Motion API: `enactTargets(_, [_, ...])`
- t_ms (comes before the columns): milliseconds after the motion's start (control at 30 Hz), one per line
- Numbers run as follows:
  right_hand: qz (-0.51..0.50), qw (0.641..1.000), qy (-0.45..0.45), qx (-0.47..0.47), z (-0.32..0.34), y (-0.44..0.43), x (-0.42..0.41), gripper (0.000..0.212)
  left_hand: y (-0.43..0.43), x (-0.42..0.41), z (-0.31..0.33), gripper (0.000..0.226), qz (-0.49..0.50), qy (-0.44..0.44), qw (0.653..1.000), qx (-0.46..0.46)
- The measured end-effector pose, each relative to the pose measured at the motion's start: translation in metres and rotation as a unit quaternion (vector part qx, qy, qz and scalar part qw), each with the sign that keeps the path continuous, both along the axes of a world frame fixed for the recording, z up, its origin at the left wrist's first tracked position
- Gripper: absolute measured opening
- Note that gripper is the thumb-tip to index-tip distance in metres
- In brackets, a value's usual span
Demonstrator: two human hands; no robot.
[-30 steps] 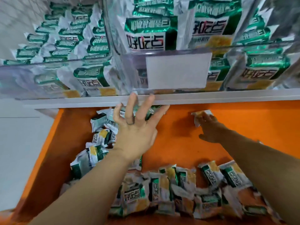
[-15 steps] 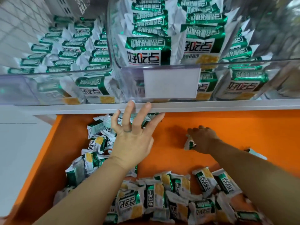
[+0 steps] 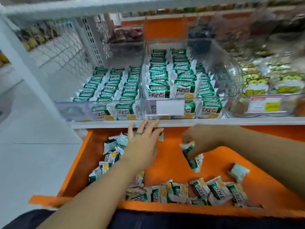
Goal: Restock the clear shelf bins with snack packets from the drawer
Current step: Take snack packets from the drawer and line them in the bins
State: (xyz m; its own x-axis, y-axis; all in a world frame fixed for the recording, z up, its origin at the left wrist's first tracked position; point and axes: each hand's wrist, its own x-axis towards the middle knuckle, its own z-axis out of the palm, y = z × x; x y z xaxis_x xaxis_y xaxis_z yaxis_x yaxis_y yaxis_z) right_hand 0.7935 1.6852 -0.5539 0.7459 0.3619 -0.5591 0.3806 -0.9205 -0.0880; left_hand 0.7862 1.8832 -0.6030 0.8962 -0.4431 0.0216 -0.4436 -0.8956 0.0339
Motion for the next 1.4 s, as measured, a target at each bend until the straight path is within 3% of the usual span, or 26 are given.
enactTargets(100, [-0.050,0.991,-0.071,0.099,0.044,-0.004,-0.017,0.040,-0.001,0.001,0.028,0.047,0.003,-0.029,0.997,-0.067])
enactTargets(167, [-0.112,0.965,-0.128,0.200,0.061,-0.012,-0.022,0.039,0.001,0.001,0.043,0.036,0.017,-0.062,0.989,-0.135])
enactTargets(300, [-0.250,0.831,-0.276,0.413,0.083,-0.018,-0.024,0.028,0.002,0.002,0.062,0.021,0.035,-0.153,0.949,-0.275])
enactTargets(367, [-0.302,0.771,-0.343,0.445,0.080,-0.021,-0.018,0.028,0.001,0.002,0.065,0.025,0.046,-0.161,0.938,-0.303])
enactTargets(433, [-0.326,0.748,-0.373,0.441,0.075,-0.023,-0.012,0.033,-0.001,0.004,0.067,0.033,0.051,-0.160,0.938,-0.304])
enactTargets(700, [-0.335,0.786,-0.374,0.361,0.052,-0.015,0.010,0.033,-0.005,0.015,0.060,0.054,0.026,-0.128,0.966,-0.223])
enactTargets(800, [-0.305,0.812,-0.416,0.271,0.045,-0.011,0.015,0.044,-0.005,0.017,0.057,0.055,0.018,-0.149,0.969,-0.197])
enactTargets(867, [-0.304,0.805,-0.430,0.272,0.043,-0.012,0.018,0.048,-0.004,0.018,0.056,0.054,0.019,-0.156,0.970,-0.186])
enactTargets(933, [-0.308,0.786,-0.421,0.330,0.043,-0.011,0.017,0.047,-0.004,0.019,0.055,0.054,0.020,-0.163,0.971,-0.174])
enactTargets(1067, [-0.188,0.808,-0.469,0.302,0.036,-0.009,0.017,0.021,-0.003,0.019,0.052,0.053,0.012,-0.171,0.972,-0.163])
enactTargets(1200, [-0.184,0.814,-0.470,0.287,0.030,-0.015,0.026,0.018,-0.003,0.020,0.050,0.053,0.004,-0.177,0.971,-0.160])
enactTargets(1400, [-0.137,0.800,-0.571,0.125,0.016,-0.007,0.017,0.038,-0.002,0.021,0.048,0.057,0.005,-0.179,0.973,-0.145])
